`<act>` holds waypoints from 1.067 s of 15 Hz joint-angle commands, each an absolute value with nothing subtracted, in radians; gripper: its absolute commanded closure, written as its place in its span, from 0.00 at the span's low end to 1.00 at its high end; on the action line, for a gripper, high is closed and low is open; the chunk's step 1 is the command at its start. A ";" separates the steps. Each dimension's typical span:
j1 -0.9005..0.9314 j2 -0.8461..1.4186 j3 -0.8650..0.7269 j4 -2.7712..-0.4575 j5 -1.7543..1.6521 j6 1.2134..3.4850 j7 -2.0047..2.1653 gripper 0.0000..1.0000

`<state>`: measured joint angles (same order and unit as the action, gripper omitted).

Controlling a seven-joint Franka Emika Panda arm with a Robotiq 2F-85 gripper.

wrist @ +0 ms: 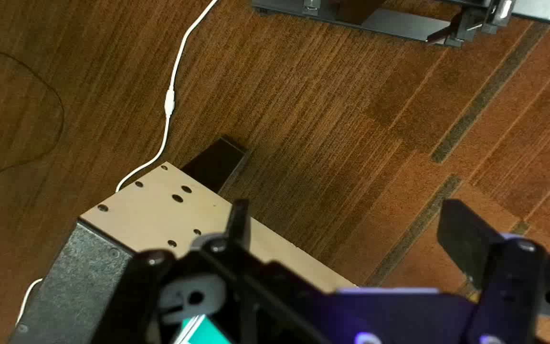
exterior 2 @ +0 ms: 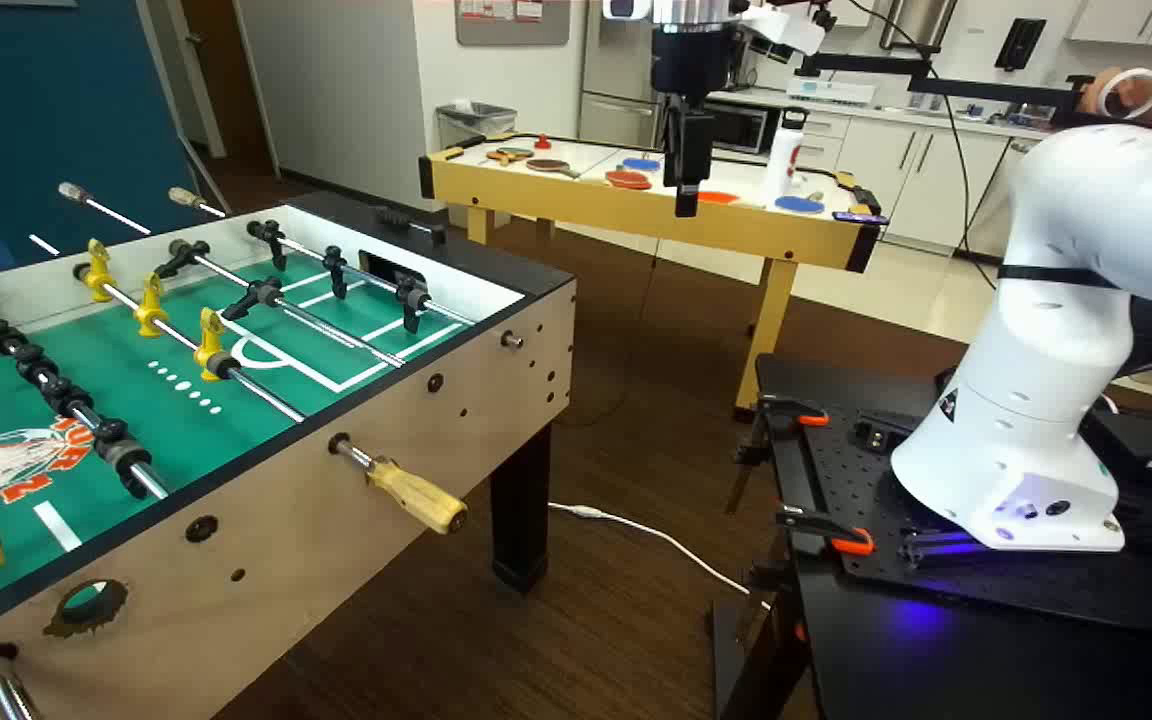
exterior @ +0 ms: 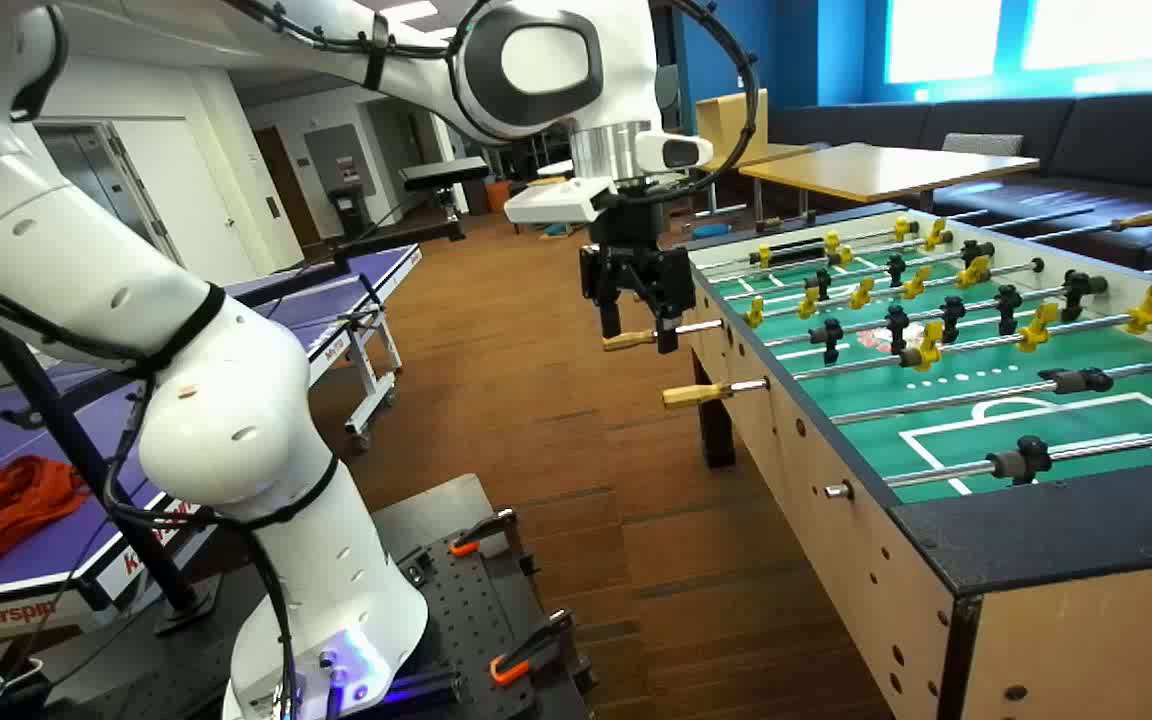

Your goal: Rotate the third rod anticlockwise

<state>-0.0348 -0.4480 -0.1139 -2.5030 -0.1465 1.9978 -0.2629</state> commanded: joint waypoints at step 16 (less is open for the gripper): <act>0.072 -0.313 0.065 -2.641 0.072 2.554 0.073 0.00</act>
<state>0.0431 -0.3811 -0.0041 -2.6000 0.0322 2.4016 -0.0609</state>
